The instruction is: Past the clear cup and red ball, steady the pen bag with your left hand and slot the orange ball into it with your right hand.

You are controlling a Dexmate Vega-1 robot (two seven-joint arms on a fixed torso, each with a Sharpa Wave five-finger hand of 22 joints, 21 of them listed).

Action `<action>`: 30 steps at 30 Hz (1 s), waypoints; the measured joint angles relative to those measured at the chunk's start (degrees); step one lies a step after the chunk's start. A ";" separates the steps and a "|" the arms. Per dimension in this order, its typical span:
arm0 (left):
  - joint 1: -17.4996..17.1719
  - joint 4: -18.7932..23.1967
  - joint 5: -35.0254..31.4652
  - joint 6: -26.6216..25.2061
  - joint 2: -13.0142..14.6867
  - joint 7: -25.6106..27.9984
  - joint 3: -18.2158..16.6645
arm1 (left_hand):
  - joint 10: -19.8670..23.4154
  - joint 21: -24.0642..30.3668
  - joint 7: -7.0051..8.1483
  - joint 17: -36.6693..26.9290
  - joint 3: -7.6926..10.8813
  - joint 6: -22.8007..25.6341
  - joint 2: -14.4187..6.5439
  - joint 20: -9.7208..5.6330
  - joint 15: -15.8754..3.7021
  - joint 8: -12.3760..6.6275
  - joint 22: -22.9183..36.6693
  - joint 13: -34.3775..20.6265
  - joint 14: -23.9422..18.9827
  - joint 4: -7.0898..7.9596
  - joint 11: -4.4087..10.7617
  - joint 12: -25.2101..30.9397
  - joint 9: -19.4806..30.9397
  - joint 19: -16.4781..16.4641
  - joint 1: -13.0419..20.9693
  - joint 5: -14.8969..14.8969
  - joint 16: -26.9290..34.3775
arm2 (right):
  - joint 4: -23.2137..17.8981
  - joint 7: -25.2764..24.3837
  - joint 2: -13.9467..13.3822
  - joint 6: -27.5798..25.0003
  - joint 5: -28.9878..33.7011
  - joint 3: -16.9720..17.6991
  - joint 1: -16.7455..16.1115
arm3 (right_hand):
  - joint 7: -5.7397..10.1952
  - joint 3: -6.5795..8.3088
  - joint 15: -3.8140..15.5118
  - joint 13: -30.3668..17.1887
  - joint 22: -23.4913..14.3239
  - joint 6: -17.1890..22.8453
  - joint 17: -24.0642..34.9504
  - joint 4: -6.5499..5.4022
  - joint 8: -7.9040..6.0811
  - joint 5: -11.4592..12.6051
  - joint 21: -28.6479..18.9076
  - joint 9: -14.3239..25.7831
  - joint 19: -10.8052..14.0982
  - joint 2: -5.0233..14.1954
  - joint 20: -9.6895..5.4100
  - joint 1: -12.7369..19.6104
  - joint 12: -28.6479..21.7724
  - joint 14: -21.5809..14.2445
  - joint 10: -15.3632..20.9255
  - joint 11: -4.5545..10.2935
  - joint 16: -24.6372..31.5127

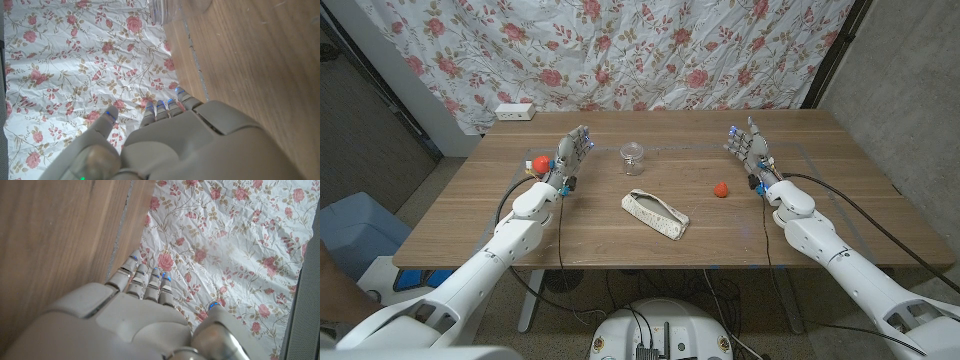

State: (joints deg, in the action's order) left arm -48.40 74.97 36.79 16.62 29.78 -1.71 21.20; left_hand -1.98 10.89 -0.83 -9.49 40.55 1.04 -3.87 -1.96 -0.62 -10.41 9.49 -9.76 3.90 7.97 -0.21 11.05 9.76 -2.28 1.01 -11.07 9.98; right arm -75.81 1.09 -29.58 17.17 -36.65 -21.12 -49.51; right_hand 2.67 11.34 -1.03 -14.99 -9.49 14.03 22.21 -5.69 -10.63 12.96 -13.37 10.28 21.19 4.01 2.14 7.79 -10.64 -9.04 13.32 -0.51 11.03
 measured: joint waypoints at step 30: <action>-1.79 3.89 -1.50 -0.48 2.01 2.70 -0.74 | 0.85 0.00 -0.22 0.16 0.77 0.63 -0.30 -0.10 -0.30 0.00 -0.01 0.02 -0.74 -1.07 0.21 0.21 -0.01 -0.72 0.30 0.00 0.00 | -11.09 -7.55 -8.36 -1.06 10.12 0.21 -5.44 | 1.13 0.91 0.34 1.38 0.02 1.32 -1.80 2.24 -0.45 -0.01 1.16 -0.02 0.17 -0.67 -0.22 2.34 -0.40 -0.33 0.91 0.93 -0.01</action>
State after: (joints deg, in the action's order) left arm -50.19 78.86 35.29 16.14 31.79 0.99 20.46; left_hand -1.13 10.89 -1.04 -9.33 41.32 1.67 -4.17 -2.05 -0.92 -10.40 9.48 -9.75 3.16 6.90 0.00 11.26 9.75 -3.00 1.31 -11.07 9.98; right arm -86.90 -6.46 -37.94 16.11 -26.53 -20.91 -54.95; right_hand 3.80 12.25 -0.69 -13.62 -9.47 15.35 20.41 -3.45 -11.08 12.95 -12.21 10.27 21.36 3.34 1.92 10.13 -11.03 -9.37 14.24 0.42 11.02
